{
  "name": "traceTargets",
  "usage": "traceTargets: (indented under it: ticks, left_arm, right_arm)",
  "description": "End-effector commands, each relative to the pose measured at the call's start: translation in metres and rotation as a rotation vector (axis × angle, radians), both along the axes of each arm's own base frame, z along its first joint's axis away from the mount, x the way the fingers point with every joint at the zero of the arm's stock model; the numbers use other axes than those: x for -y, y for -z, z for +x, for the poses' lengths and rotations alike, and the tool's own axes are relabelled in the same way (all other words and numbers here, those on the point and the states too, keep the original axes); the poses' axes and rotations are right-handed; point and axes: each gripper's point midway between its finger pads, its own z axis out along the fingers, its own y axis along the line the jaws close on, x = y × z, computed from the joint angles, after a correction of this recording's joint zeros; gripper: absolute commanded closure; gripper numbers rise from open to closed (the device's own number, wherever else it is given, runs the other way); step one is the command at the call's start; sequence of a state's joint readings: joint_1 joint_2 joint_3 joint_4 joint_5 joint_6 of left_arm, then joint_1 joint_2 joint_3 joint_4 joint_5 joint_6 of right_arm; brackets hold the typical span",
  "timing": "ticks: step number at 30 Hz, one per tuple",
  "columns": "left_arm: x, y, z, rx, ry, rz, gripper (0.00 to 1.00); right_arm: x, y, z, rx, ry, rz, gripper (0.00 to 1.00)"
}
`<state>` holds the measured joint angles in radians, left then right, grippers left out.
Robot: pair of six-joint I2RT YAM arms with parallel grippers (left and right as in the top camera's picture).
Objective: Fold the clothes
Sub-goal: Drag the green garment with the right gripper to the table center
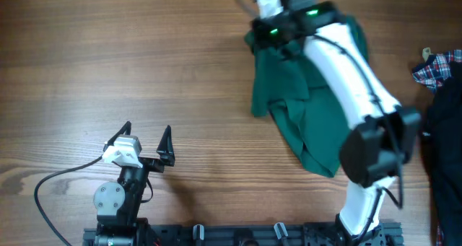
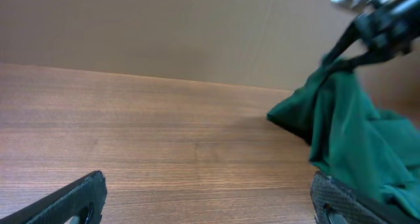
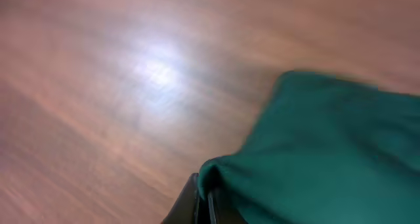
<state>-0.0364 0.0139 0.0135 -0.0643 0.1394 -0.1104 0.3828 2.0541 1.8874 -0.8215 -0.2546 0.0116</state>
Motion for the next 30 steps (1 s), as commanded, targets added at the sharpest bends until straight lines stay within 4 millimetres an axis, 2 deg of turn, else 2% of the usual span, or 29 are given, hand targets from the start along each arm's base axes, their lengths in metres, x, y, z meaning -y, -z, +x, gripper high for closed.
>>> traceTargets:
  ticks: [1,6,14,17,30]
  left_arm:
    - [-0.003,0.002,0.000,-0.002,-0.016,-0.009,0.00]
    - [-0.003,0.002,0.000,-0.002,-0.016,-0.009,0.00]
    - [-0.003,0.002,0.000,-0.002,-0.016,-0.009,0.00]
    - [-0.003,0.002,0.000,-0.002,-0.016,-0.009,0.00]
    - [-0.003,0.002,0.000,-0.002,-0.016,-0.009,0.00]
  right_arm:
    - [-0.057,0.025,-0.028,-0.051,-0.111,-0.001,0.96]
    - [-0.116,0.043,-0.067,-0.070,-0.245,-0.014,0.96]
    - [-0.168,0.045,-0.121,-0.076,-0.385,-0.025,0.96]
    - [-0.178,0.048,-0.140,-0.094,-0.420,-0.037,0.96]
    - [-0.172,0.055,-0.160,-0.223,-0.354,-0.040,0.96]
